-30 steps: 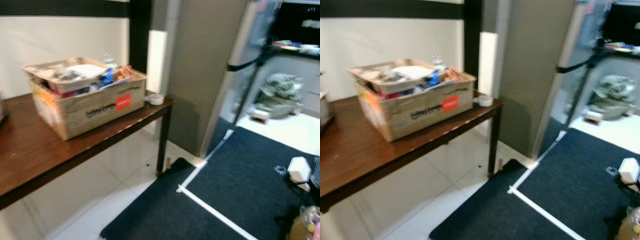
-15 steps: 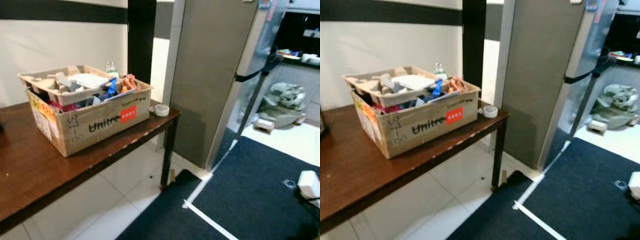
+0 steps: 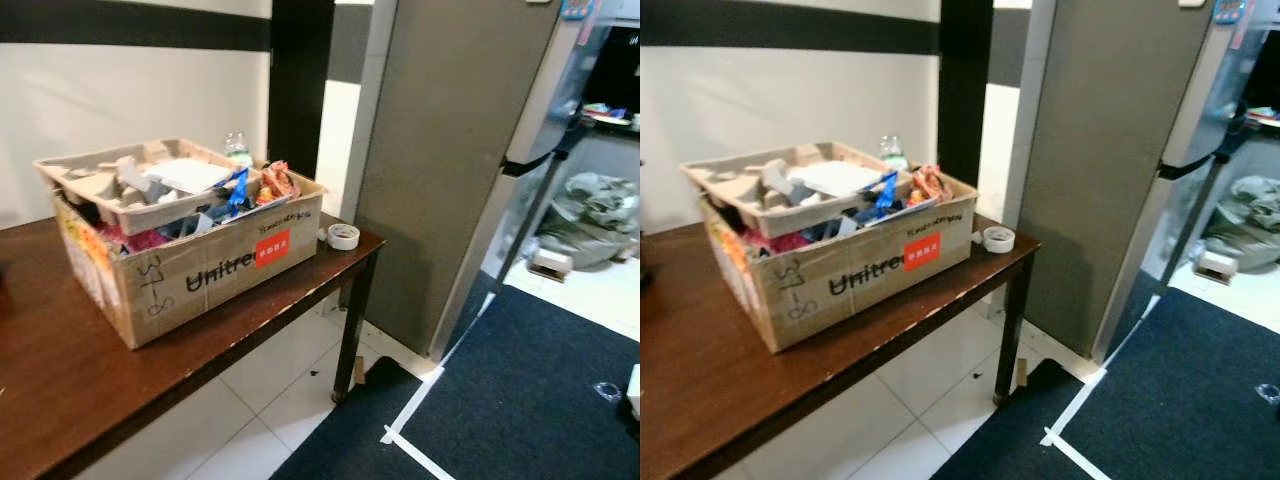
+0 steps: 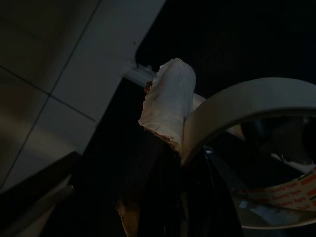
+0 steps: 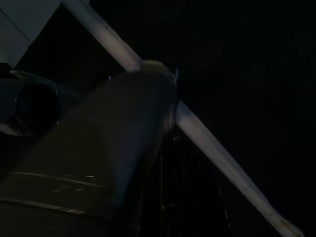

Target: Picking trash to rubbish bin

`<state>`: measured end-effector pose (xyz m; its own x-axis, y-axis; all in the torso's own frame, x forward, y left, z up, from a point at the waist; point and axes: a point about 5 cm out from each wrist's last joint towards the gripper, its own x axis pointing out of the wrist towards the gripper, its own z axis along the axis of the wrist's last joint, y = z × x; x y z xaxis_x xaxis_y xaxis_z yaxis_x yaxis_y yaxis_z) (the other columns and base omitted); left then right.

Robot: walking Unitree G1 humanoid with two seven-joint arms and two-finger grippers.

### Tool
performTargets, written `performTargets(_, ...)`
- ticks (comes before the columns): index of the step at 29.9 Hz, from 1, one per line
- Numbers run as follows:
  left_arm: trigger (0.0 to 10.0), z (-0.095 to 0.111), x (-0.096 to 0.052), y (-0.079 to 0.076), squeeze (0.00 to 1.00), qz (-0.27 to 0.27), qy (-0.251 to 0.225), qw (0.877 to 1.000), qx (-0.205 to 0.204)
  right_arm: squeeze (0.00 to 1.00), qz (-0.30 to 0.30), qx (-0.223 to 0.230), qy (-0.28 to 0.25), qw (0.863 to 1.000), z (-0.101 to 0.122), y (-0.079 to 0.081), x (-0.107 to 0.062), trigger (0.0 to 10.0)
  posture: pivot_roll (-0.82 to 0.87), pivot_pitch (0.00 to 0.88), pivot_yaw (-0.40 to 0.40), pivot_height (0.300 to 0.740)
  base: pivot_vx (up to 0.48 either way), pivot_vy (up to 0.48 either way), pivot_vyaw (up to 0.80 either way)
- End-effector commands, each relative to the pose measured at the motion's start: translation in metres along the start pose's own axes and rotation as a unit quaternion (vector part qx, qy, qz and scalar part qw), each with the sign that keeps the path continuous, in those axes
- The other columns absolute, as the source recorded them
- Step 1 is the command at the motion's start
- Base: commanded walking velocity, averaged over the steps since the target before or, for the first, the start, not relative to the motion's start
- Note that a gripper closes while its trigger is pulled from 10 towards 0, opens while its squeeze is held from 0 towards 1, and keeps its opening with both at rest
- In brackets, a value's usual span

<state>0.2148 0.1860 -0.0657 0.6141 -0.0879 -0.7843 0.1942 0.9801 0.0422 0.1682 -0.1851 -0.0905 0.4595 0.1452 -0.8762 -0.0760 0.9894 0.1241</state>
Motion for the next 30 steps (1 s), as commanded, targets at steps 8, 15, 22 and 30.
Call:
performTargets(8,10.0,-0.008,-0.0009,-0.0021,0.0,0.001,0.012,1.0,0.004,0.0,-0.011,-0.016,0.008,1.0,-0.0022,-0.009,-0.0025,10.0,-0.1,0.092,-0.033,0.74,0.158,0.0,0.0)
performTargets(15,10.0,-0.0096,-0.0015,-0.0011,0.0,0.01,0.009,1.0,0.014,0.0,-0.011,-0.032,0.007,0.999,-0.0022,-0.0096,-0.0028,10.0,-0.1,0.089,-0.034,0.74,0.0,0.0,0.0)
performTargets(22,10.0,-0.009,-0.0014,-0.0018,0.0,0.008,0.005,1.0,0.013,0.0,-0.006,-0.056,0.002,0.998,0.0004,-0.0095,-0.0029,10.0,-0.09,0.083,-0.036,0.74,0.0,0.0,0.46)
performTargets(30,10.0,-0.013,-0.0018,-0.0022,0.0,0.007,0.017,1.0,0.024,0.0,0.007,-0.071,0.009,0.997,0.0002,-0.0062,-0.0021,10.0,-0.09,0.084,-0.035,0.74,0.0,0.0,0.8)
